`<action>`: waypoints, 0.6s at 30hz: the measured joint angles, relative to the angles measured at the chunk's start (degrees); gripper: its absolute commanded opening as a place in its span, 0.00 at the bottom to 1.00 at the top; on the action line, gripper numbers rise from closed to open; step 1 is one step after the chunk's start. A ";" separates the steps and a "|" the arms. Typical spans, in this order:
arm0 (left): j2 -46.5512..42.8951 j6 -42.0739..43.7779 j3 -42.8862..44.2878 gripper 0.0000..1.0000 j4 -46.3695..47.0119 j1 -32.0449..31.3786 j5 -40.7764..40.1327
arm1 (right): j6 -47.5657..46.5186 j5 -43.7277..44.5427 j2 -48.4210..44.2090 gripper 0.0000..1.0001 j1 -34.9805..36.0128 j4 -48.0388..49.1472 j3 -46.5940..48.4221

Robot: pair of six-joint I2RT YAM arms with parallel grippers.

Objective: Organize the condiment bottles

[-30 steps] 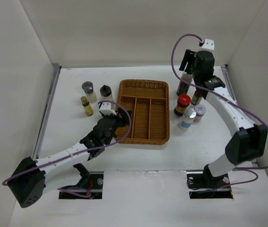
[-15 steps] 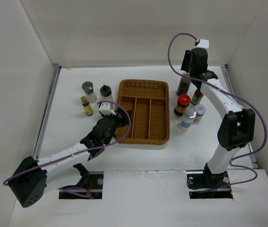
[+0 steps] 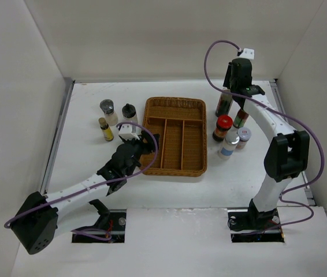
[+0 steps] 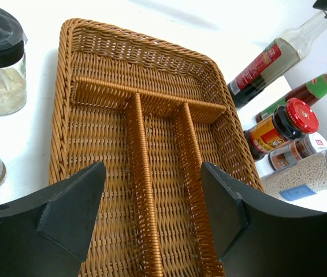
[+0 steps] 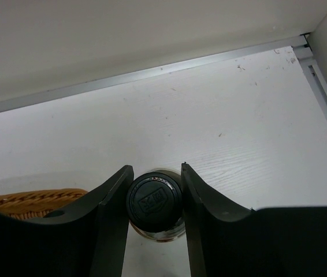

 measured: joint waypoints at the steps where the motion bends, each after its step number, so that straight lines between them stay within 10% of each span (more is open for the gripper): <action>1: -0.04 -0.02 0.00 0.66 0.00 0.00 0.00 | 0.00 0.04 0.00 0.20 0.00 0.07 0.00; 18: -0.07 -1.03 -1.09 0.69 1.31 0.74 1.07 | -4.31 1.27 -2.62 0.20 6.86 -2.99 12.46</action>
